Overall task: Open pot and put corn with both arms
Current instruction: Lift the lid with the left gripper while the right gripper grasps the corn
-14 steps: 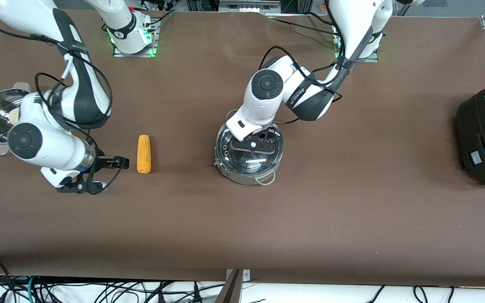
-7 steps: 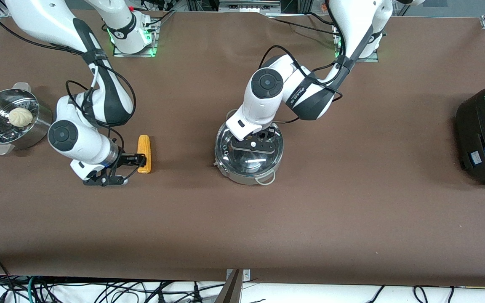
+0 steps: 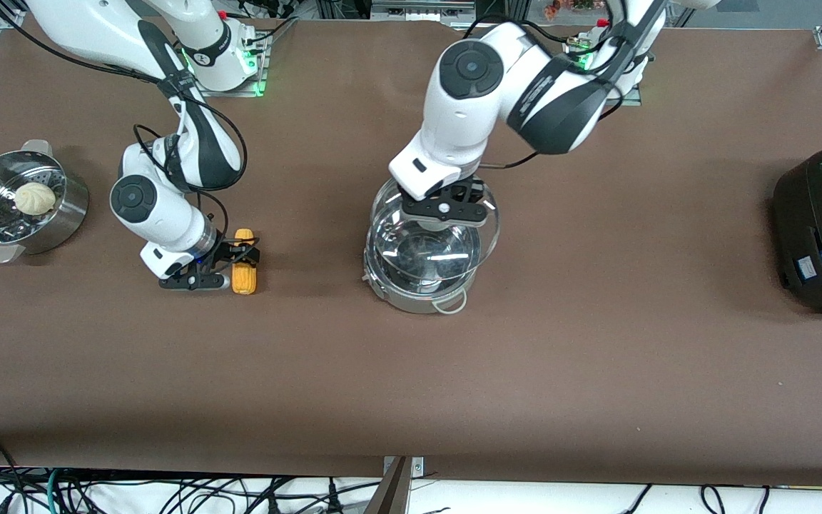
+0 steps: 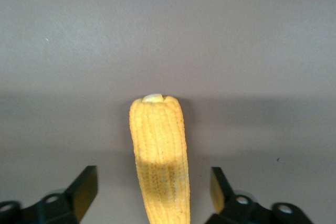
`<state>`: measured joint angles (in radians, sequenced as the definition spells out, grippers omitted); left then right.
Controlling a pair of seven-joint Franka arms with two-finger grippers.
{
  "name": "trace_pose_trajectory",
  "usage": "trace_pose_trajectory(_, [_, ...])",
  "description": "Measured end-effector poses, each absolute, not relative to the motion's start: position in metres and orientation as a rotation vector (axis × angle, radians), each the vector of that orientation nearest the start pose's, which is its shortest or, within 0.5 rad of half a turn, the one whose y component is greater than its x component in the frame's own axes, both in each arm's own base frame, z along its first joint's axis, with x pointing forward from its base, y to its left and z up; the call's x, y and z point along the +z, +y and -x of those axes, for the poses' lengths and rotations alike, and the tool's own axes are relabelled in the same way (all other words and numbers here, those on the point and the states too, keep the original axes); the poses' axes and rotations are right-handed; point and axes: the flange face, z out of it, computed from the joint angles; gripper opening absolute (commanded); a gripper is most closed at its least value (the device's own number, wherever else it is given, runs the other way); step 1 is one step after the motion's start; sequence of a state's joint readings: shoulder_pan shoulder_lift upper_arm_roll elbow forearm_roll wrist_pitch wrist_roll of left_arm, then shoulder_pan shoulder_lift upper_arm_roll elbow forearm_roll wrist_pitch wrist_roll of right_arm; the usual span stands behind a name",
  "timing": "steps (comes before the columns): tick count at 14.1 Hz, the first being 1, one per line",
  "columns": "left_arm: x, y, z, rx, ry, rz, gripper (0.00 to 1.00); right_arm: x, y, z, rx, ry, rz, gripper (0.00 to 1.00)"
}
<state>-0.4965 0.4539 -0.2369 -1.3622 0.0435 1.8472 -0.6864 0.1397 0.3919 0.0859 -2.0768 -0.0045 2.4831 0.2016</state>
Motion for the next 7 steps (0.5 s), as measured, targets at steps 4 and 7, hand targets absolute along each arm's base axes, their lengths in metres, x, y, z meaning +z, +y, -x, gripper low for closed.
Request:
trace_pose_trajectory(4, [0.465,-0.370,-0.577,0.089,0.065,3.168,0.17,0.232,0.130,-0.569,-0.026,-0.032,3.107,0.62])
trace_pose_trajectory(7, [0.455,-0.292,-0.611,0.184,0.172,3.135,0.17,0.229,0.130,-0.569,-0.039,-0.031,3.105,0.61])
